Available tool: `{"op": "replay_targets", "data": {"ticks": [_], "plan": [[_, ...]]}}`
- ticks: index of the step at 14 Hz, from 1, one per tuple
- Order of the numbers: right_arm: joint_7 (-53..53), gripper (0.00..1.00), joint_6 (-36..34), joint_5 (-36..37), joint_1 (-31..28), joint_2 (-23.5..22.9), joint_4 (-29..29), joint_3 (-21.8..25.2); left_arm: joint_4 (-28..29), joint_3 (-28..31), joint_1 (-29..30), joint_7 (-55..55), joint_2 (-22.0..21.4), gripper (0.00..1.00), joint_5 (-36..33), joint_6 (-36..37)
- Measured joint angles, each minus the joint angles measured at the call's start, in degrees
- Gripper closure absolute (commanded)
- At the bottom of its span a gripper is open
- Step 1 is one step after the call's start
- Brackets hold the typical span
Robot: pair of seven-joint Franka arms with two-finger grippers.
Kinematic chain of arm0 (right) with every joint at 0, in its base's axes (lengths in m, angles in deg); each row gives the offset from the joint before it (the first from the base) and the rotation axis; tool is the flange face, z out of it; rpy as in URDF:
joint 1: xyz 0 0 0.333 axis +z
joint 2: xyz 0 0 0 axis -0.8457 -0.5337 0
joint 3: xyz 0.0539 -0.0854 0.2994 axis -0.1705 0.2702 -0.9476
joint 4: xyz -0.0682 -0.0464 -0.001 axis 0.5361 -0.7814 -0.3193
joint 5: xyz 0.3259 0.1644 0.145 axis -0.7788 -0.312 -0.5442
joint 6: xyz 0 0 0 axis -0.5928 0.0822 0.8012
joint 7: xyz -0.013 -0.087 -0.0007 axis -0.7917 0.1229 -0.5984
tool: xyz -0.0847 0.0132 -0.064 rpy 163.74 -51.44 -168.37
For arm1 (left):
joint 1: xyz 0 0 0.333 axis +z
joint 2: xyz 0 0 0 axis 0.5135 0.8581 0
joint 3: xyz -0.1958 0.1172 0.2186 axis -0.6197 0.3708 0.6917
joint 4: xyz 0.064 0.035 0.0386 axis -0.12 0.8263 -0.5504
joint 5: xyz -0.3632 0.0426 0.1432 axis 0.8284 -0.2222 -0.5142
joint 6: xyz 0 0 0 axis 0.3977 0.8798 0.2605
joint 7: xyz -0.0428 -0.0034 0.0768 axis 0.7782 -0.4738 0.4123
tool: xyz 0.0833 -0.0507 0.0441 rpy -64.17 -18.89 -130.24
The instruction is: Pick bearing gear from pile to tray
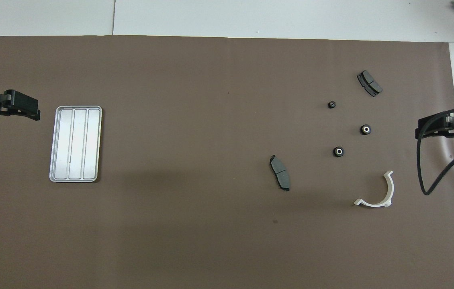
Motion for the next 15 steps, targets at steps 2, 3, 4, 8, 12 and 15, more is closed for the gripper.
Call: {"op": "replay_targets", "data": {"ticks": [2,3,4,8,12,15], "plan": [[0.00,0.00,0.00,0.00,0.01,0.00,0.00,-0.01,0.08,0.02,0.62,0.00,-0.03,0.00,0.00,0.00],[0.00,0.00,0.00,0.00,0.01,0.00,0.00,-0.01,0.15,0.03,0.87,0.00,-0.06,0.00,0.00,0.00],[0.00,0.00,0.00,0.00,0.01,0.00,0.00,-0.01,0.18,0.02,0.92,0.00,-0.09,0.00,0.00,0.00],[0.00,0.00,0.00,0.00,0.01,0.00,0.01,-0.01,0.24,0.01,0.92,0.00,-0.10,0.00,0.00,0.00],[0.00,0.00,0.09,0.00,-0.16,0.01,0.22,0.01,0.28,-0.15,0.91,0.00,-0.10,0.00,0.00,0.00],[0.00,0.00,1.50,-0.02,-0.25,0.01,0.31,0.03,0.29,-0.21,0.90,0.00,-0.11,0.00,0.00,0.00]]}}
